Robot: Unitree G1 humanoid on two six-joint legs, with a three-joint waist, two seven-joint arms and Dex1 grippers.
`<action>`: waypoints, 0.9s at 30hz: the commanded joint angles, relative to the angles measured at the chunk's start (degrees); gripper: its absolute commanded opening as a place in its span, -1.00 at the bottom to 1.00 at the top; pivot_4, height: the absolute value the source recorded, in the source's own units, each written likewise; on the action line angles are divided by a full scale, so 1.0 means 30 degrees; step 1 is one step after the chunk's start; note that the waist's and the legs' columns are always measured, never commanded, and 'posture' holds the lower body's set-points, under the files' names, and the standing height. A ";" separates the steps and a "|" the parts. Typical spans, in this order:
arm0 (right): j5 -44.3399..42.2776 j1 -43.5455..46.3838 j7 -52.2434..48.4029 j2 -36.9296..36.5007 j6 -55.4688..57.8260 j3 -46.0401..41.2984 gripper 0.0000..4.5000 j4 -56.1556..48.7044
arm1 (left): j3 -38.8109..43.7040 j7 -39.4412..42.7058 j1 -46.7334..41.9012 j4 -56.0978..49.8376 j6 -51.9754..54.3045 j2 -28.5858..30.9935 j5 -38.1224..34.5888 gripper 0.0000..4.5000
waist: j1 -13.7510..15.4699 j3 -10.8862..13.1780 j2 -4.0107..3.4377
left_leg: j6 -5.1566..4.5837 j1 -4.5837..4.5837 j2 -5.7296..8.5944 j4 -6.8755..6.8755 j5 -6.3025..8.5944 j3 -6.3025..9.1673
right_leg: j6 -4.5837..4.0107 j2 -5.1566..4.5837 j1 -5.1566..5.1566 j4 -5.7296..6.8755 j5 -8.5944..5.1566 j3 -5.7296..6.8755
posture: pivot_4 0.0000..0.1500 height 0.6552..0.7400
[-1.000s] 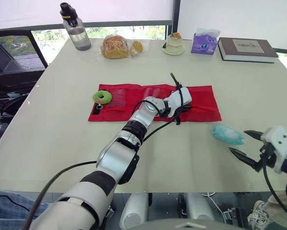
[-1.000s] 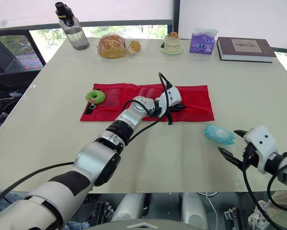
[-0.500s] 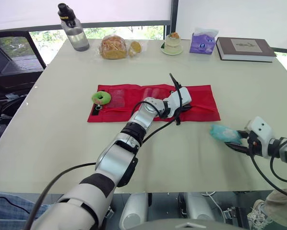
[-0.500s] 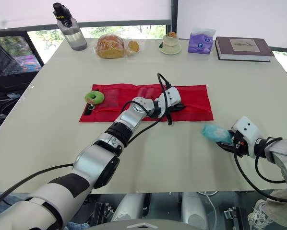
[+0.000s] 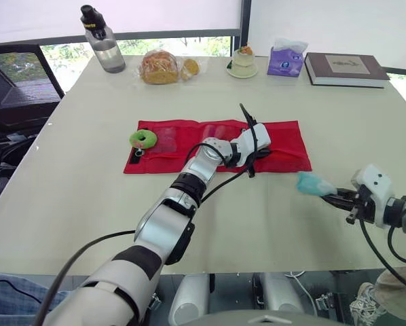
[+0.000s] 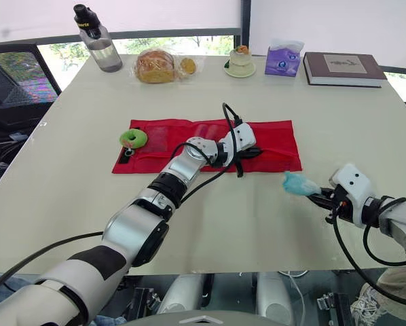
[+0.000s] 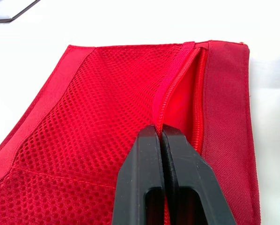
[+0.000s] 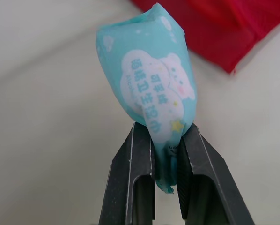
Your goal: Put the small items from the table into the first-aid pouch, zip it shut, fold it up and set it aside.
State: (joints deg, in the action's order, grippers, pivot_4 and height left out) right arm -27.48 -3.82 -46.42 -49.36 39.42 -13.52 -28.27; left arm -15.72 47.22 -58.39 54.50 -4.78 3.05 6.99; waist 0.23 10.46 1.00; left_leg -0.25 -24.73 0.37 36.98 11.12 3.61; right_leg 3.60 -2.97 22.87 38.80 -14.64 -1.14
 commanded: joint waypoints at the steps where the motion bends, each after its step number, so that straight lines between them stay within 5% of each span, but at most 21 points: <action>1: -0.0305 0.0860 0.1774 0.0326 0.1949 0.0118 -0.98 -0.1555 | 0.0280 0.0210 -0.0586 -0.0535 -0.0435 -0.0335 -0.0335 -1.00 | 0.0002 0.0000 0.0000 | 0.0000 -0.0001 0.0000 0.0000 0.0000 0.0000 | 0.0000 0.0000 0.0000 0.0000 0.0000 0.0001 | 1.00 1.00; 17: 0.3014 0.7122 0.7944 0.3882 0.6711 0.5177 -0.98 0.2039 | 0.0217 0.0920 -0.0084 -0.1848 -0.0129 -0.0667 -0.0577 -1.00 | -0.0137 -0.0001 -0.0003 | -0.0001 -0.0007 0.0008 0.0007 -0.0001 0.0000 | -0.0007 -0.0007 0.0011 0.0011 0.0003 -0.0001 | 1.00 1.00; 27: 0.4070 1.0449 1.0887 0.8131 0.7743 0.4802 -0.98 0.4967 | 0.0007 0.1028 0.0998 -0.3487 0.0717 -0.0980 -0.0666 -1.00 | -0.0295 -0.0005 -0.0007 | -0.0002 -0.0001 0.0010 -0.0005 -0.0001 0.0005 | -0.0009 -0.0007 0.0012 0.0021 0.0004 -0.0001 | 1.00 1.00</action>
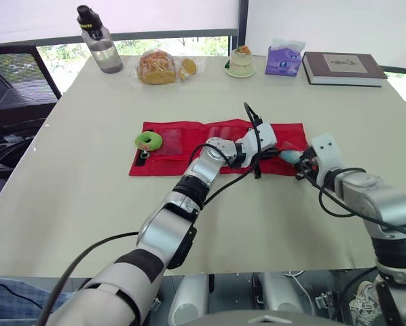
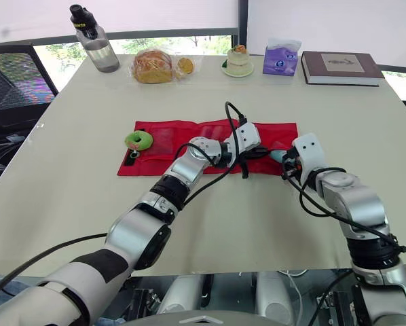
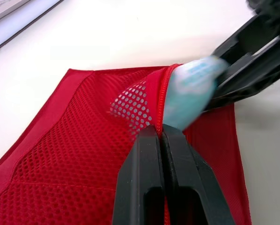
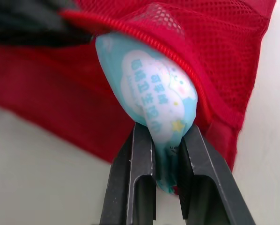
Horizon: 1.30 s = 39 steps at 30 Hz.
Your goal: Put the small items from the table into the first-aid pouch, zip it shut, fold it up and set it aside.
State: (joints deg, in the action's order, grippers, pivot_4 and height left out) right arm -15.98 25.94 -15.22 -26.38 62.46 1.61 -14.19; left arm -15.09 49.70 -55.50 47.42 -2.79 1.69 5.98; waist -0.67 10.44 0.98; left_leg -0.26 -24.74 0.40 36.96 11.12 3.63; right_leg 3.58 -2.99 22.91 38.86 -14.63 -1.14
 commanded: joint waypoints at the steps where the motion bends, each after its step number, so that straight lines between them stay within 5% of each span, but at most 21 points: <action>1: 0.0262 0.0946 0.0684 0.1010 0.0010 -0.0219 -0.98 0.0663 | -0.0227 0.0174 0.0106 -0.1280 0.0165 -0.0628 -0.0348 -1.00 | -0.0015 0.0000 -0.0001 | 0.0000 -0.0001 0.0000 0.0000 0.0000 0.0002 | 0.0000 0.0000 0.0000 -0.0001 0.0000 0.0002 | 1.00 1.00; 7: 0.0982 0.2296 0.1735 0.2987 -0.1276 -0.0407 -0.98 0.2465 | -0.0310 0.0022 0.0380 -0.1800 0.0654 -0.1214 -0.0383 -1.00 | 0.0025 -0.0002 -0.0006 | 0.0000 -0.0003 0.0003 -0.0013 0.0000 0.0005 | -0.0001 0.0000 0.0005 -0.0002 0.0001 0.0006 | 1.00 1.00; 13: 0.1293 0.0705 0.0670 0.1866 -0.1909 -0.0123 0.37 0.0362 | -0.0157 -0.0681 0.0006 -0.1098 0.0590 -0.1331 -0.0256 -1.00 | -0.0011 -0.0001 -0.0011 | -0.0001 -0.0005 0.0014 -0.0017 0.0000 0.0001 | -0.0001 -0.0006 0.0010 -0.0004 0.0001 0.0001 | 1.00 1.00; 22: -0.0780 -0.2523 -0.1094 -0.0080 0.0822 -0.1849 0.37 -0.5896 | 0.0064 -0.0857 -0.0392 -0.0467 0.0460 -0.1415 -0.0428 -1.00 | -0.0070 0.0000 -0.0023 | -0.0001 0.0003 0.0006 -0.0043 0.0000 0.0007 | 0.0001 0.0001 0.0019 -0.0001 -0.0002 -0.0001 | 1.00 1.00; 25: -0.0860 -0.3035 -0.1126 -0.0126 0.0446 -0.2194 0.08 -0.5675 | 0.0095 -0.0783 -0.0420 -0.0420 0.0504 -0.1463 -0.0492 -1.00 | -0.0058 0.0000 -0.0023 | -0.0001 0.0000 0.0007 -0.0042 0.0000 0.0002 | 0.0001 -0.0001 0.0018 -0.0007 -0.0002 -0.0003 | 1.00 1.00; 30: 0.0690 -0.2977 -0.0575 -0.0279 -0.1883 -0.0924 -0.96 -0.3450 | 0.0071 -0.0609 -0.0476 -0.0447 0.0540 -0.1496 -0.0540 -1.00 | -0.0053 0.0001 -0.0023 | -0.0001 0.0003 0.0009 -0.0042 0.0000 -0.0003 | 0.0001 -0.0002 0.0018 -0.0007 -0.0002 -0.0006 | 1.00 1.00; 39: 0.2863 -0.1499 0.0043 0.1131 -0.7749 0.0116 -0.96 0.0993 | -0.0123 -0.0329 -0.0302 -0.0806 0.0631 -0.1633 -0.0517 -1.00 | -0.0061 0.0002 -0.0027 | -0.0001 0.0005 0.0009 -0.0043 -0.0001 -0.0008 | 0.0001 0.0000 0.0019 -0.0008 -0.0002 -0.0010 | 1.00 1.00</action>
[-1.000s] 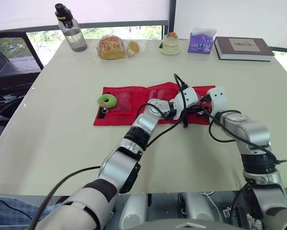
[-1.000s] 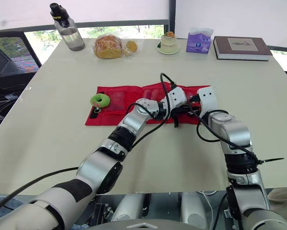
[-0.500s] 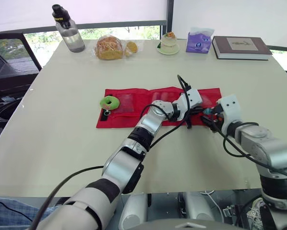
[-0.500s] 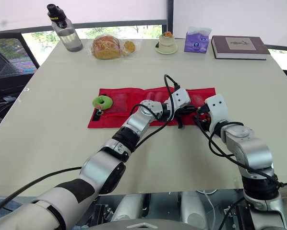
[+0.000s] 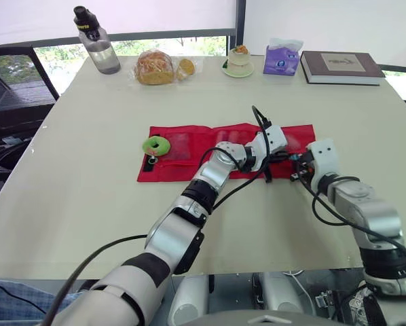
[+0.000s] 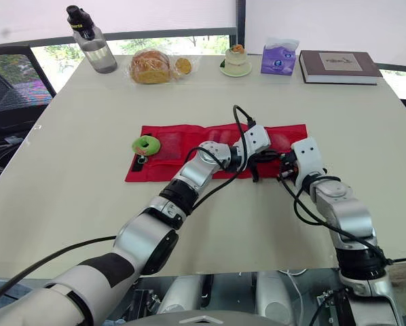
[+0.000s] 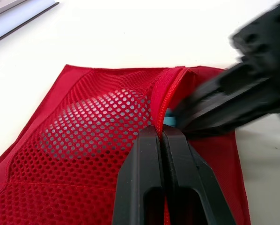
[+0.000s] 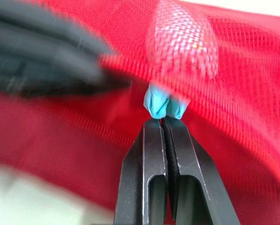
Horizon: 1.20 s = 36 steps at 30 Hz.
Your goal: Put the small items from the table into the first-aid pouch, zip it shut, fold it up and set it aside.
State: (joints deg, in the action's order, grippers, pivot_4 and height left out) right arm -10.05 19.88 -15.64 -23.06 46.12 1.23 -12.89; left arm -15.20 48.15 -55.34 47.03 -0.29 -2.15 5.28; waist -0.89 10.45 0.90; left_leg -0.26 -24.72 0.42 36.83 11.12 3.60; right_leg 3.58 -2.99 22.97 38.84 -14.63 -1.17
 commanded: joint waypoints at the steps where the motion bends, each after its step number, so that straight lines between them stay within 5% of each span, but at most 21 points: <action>1: 0.1072 0.0610 0.0283 0.0138 -0.2746 0.0255 -0.96 0.0819 | -0.0095 0.0196 -0.0350 -0.0706 -0.0192 -0.0391 -0.0284 -1.00 | 0.0022 0.0000 0.0000 | 0.0000 -0.0001 0.0001 0.0000 0.0000 -0.0001 | 0.0000 0.0000 0.0000 0.0000 0.0000 0.0000 | 1.00 1.00; 10: 0.0611 -0.1721 -0.0549 -0.0245 -0.2473 -0.0684 -0.96 -0.2102 | 0.0228 0.0102 -0.0321 -0.0521 0.0555 -0.0769 -0.0674 -1.00 | 0.0100 0.0000 0.0000 | 0.0001 -0.0011 0.0002 -0.0002 0.0000 0.0009 | 0.0000 -0.0001 -0.0001 -0.0005 0.0000 0.0007 | 1.00 1.00; 13: -0.0448 -0.4122 -0.1604 -0.1065 -0.2431 -0.2100 -1.00 -0.5055 | 0.0615 -0.0109 -0.0385 -0.0869 0.1092 -0.0833 -0.1060 -0.58 | 0.0090 0.0001 -0.0002 | 0.0001 -0.0017 0.0011 -0.0002 0.0000 0.0011 | 0.0003 -0.0008 -0.0002 -0.0012 -0.0002 0.0007 | 1.00 1.00; 17: -0.2523 -0.5826 -0.2782 -0.1439 -0.1536 -0.3777 -1.00 -0.6778 | 0.0885 0.0194 -0.0186 -0.1976 0.1393 -0.0447 -0.1487 0.26 | -0.0079 0.0001 -0.0002 | 0.0000 0.0002 -0.0003 -0.0002 0.0000 -0.0002 | 0.0008 -0.0002 -0.0005 -0.0009 -0.0004 -0.0005 | 1.00 1.00; 21: -0.3086 -0.6387 -0.3391 -0.1776 -0.1879 -0.4516 -0.43 -0.6268 | 0.1305 0.1753 0.0926 -0.5496 0.3097 0.1185 -0.2699 0.98 | -0.0128 -0.0003 -0.0008 | 0.0001 0.0022 -0.0032 -0.0022 0.0000 -0.0005 | 0.0002 0.0021 -0.0005 -0.0005 -0.0007 -0.0009 | 1.00 1.00; 29: -0.3332 -0.5777 -0.2805 -0.1403 -0.2572 -0.5466 0.95 -0.3961 | 0.2341 0.5738 0.4379 -1.2836 0.5407 0.7524 -0.5191 1.00 | -0.0374 -0.0006 -0.0021 | 0.0004 0.0055 -0.0053 -0.0090 -0.0002 -0.0019 | -0.0019 0.0028 0.0001 -0.0006 -0.0007 -0.0036 | 1.00 1.00; 36: -0.3417 -0.4118 -0.1310 -0.0559 -0.0752 -0.5116 0.98 -0.1502 | 0.4573 0.8106 0.6254 -1.5489 0.6464 1.2052 -0.7640 1.00 | -0.0292 -0.0005 -0.0025 | 0.0005 0.0049 -0.0048 -0.0075 -0.0002 -0.0042 | -0.0018 0.0011 0.0000 -0.0014 -0.0006 -0.0045 | 1.00 1.00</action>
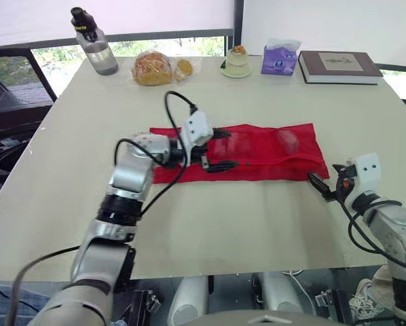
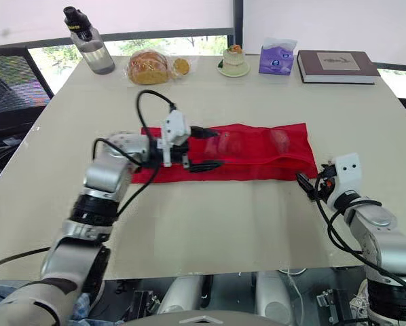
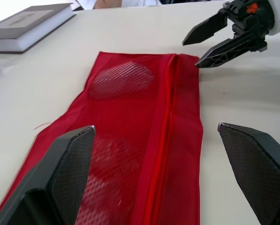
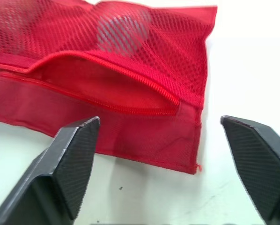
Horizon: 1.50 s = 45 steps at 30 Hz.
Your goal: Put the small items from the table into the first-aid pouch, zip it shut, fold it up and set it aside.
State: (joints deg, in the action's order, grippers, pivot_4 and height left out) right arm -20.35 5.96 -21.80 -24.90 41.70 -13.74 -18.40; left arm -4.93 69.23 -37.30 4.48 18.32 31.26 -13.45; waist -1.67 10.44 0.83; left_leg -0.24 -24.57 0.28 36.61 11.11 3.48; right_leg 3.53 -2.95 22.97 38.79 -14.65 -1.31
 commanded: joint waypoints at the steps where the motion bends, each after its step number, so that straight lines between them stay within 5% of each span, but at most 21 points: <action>1: -0.0087 0.0835 0.0931 0.0239 0.1150 -0.0076 0.98 0.0581 | 0.1642 0.1628 0.0507 -0.1472 0.0485 0.1601 -0.2012 1.00 | -0.0043 0.0000 0.0000 | 0.0000 0.0002 0.0000 -0.0004 0.0000 0.0004 | -0.0002 0.0000 0.0001 0.0000 -0.0001 0.0002 | 1.00 1.00; 5: -0.0926 0.1515 0.1216 0.0925 0.2376 -0.0238 0.68 0.0647 | 0.2565 0.3169 0.1659 -0.1871 0.0290 0.3899 -0.2999 1.00 | -0.0147 0.0004 -0.0009 | 0.0000 0.0006 -0.0014 -0.0025 0.0000 0.0009 | -0.0010 0.0011 0.0007 -0.0002 -0.0005 0.0007 | 1.00 1.00; 9: -0.0774 0.1075 0.1124 0.0468 0.2746 -0.0153 0.05 0.0023 | 0.4114 0.3126 0.3468 -0.3265 0.1098 0.5269 -0.4079 1.00 | -0.0166 0.0004 -0.0009 | 0.0000 0.0007 -0.0022 -0.0028 0.0000 0.0001 | -0.0011 0.0007 0.0006 -0.0007 -0.0007 0.0001 | 1.00 1.00; 12: 0.0718 0.0426 0.1323 -0.1063 0.2334 0.0327 -0.67 -0.0205 | 0.4842 0.2604 0.4718 -0.4652 0.1880 0.5843 -0.4857 1.00 | -0.0075 0.0004 -0.0008 | -0.0001 -0.0003 -0.0085 -0.0029 0.0001 0.0000 | -0.0011 0.0004 0.0006 -0.0018 -0.0007 0.0008 | 1.00 1.00; 14: 0.1534 0.0147 0.1488 -0.1994 0.1907 0.0455 -0.97 0.0022 | 0.5093 0.2130 0.5151 -0.5240 0.2282 0.5995 -0.5183 1.00 | 0.0048 0.0003 -0.0007 | -0.0001 0.0002 -0.0086 -0.0023 0.0000 -0.0010 | -0.0018 -0.0004 0.0001 -0.0025 -0.0012 0.0008 | 1.00 1.00; 27: 0.4228 0.0365 0.3817 -0.4226 0.0845 -0.1679 -0.97 0.2800 | 0.5297 0.0144 0.5985 -0.7118 0.3402 0.6132 -0.6272 1.00 | 0.0380 0.0002 -0.0005 | -0.0001 -0.0010 -0.0086 0.0007 0.0000 -0.0026 | -0.0028 0.0007 -0.0008 -0.0047 -0.0016 -0.0003 | 1.00 1.00; 30: 0.4458 0.0436 0.3998 -0.4322 0.0796 -0.2126 -0.61 0.2951 | 0.5273 -0.0130 0.6067 -0.7384 0.3575 0.6168 -0.6439 1.00 | 0.0308 0.0002 -0.0006 | -0.0001 -0.0005 -0.0093 0.0002 0.0000 -0.0029 | -0.0027 0.0014 -0.0005 -0.0044 -0.0016 -0.0005 | 1.00 1.00; 31: 0.4513 0.0399 0.4033 -0.4342 0.0793 -0.2266 -0.25 0.2932 | 0.5263 -0.0230 0.6081 -0.7454 0.3647 0.6172 -0.6503 1.00 | 0.0304 0.0002 -0.0006 | -0.0001 -0.0006 -0.0093 0.0001 0.0000 -0.0032 | -0.0024 0.0016 -0.0005 -0.0045 -0.0014 -0.0007 | 1.00 1.00; 34: 0.4453 0.0268 0.3796 -0.4309 0.0541 -0.2499 0.13 0.2697 | 0.5296 -0.0449 0.6185 -0.7580 0.3862 0.6164 -0.6660 1.00 | 0.0279 0.0002 -0.0005 | -0.0001 -0.0004 -0.0099 0.0000 0.0001 -0.0034 | -0.0022 0.0024 -0.0005 -0.0045 -0.0013 -0.0007 | 1.00 1.00; 38: 0.4096 0.0030 0.2853 -0.4338 -0.0550 -0.2667 0.94 0.1737 | 0.5496 -0.0911 0.6917 -0.7367 0.4083 0.6156 -0.6679 1.00 | 0.0220 0.0003 -0.0008 | -0.0001 0.0011 -0.0113 -0.0018 0.0001 -0.0051 | -0.0022 0.0031 -0.0002 -0.0045 -0.0014 -0.0026 | 1.00 1.00; 45: 0.1926 -0.0289 -0.0132 -0.4459 -0.1253 -0.2753 0.94 -0.2022 | 0.5576 -0.3661 0.8541 -0.6874 0.6593 0.6370 -0.6014 1.00 | 0.0229 0.0005 -0.0009 | -0.0001 0.0023 -0.0137 -0.0031 0.0001 -0.0055 | -0.0016 0.0050 0.0003 -0.0044 -0.0017 -0.0035 | 1.00 1.00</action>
State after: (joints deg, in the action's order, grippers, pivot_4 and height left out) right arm -12.36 5.26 -20.14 -37.63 38.85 -20.32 -20.28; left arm 9.81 60.03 -11.94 -15.76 36.73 50.46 -30.66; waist -0.98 10.45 0.80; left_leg -0.25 -24.52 -0.14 36.52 11.11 3.32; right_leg 3.48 -2.80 22.98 38.65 -14.71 -1.40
